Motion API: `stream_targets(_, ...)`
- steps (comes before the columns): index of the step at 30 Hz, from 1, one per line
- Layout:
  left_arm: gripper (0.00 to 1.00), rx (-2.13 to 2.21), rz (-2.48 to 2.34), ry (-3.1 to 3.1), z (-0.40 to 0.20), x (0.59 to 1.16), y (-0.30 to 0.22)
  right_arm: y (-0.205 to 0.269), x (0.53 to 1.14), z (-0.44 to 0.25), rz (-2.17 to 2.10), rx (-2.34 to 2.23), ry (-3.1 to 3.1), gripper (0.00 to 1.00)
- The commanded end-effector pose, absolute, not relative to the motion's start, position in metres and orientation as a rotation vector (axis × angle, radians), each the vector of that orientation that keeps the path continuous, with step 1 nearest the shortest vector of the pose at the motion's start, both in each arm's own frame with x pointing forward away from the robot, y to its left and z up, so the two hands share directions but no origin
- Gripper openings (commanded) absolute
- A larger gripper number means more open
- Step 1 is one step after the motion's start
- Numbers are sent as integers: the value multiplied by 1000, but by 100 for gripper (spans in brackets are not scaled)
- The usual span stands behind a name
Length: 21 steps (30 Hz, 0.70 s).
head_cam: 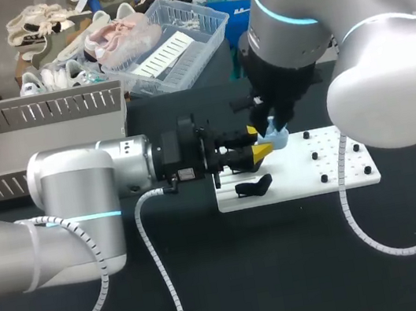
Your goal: Pick up each earbud case from the left stands, insert the matching earbuds, close the lid, and place the case in the box.
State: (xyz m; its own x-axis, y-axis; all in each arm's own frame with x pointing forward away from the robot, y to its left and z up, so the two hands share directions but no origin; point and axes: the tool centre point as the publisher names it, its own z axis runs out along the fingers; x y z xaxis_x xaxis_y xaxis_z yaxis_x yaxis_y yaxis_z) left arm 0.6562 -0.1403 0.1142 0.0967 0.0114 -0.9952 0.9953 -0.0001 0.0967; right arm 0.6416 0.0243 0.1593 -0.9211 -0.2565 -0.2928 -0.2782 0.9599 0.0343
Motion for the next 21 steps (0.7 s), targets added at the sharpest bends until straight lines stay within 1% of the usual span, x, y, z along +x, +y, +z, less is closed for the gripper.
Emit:
stream_targets(1,0,1261,-1131,1147,114,656,-140,27,643,159,99,-400,2827,33)
stream_targets(9,0,1261,-1131,1147,114,656,-140,29,642,164,92,-410,2815,36)
stream_targets(13,0,1261,-1131,1147,114,656,-140,29,640,166,73,-405,2804,42)
stream_targets(16,0,1261,-1131,1147,114,656,-140,28,635,172,71,-403,2794,48)
stream_targets(21,0,1261,-1131,1147,114,656,-140,23,629,178,57,-395,2777,50)
